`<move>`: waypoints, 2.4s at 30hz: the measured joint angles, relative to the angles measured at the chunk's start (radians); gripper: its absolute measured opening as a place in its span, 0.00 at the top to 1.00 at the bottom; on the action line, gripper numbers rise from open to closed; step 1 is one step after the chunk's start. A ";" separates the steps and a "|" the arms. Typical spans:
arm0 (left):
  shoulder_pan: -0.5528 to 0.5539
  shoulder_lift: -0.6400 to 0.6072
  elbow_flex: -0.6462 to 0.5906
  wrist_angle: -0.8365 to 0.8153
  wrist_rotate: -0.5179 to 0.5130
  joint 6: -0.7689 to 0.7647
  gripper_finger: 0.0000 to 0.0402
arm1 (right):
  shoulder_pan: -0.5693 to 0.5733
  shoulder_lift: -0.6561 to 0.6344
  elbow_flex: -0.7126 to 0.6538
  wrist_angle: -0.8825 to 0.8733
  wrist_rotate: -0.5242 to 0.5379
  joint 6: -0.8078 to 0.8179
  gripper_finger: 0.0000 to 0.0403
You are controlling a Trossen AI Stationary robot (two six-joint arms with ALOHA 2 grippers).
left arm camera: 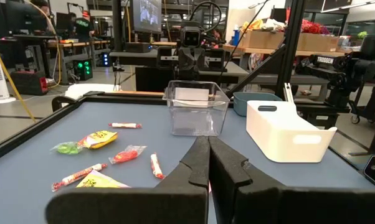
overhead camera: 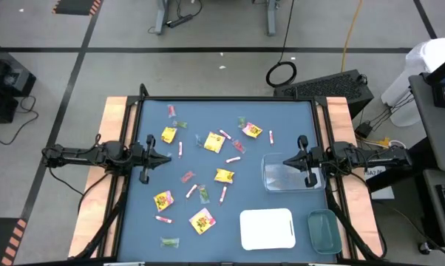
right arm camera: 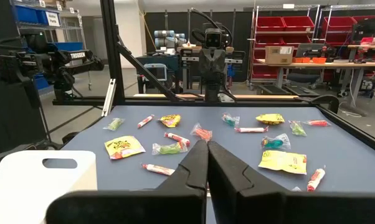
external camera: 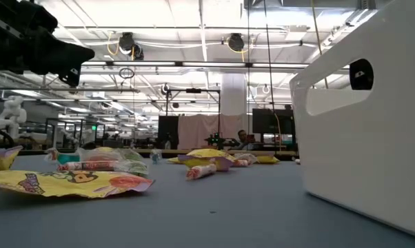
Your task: Sort candy
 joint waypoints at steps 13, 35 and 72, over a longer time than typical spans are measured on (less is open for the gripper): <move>0.000 0.000 0.000 0.000 0.000 0.000 1.00 | 0.000 0.000 0.000 0.000 0.000 0.000 1.00; 0.000 0.000 0.000 0.001 0.000 0.000 1.00 | 0.000 0.000 0.000 0.003 0.000 -0.005 1.00; 0.000 0.118 0.276 -0.084 -0.045 -0.019 1.00 | 0.000 0.000 0.000 0.007 0.000 0.000 1.00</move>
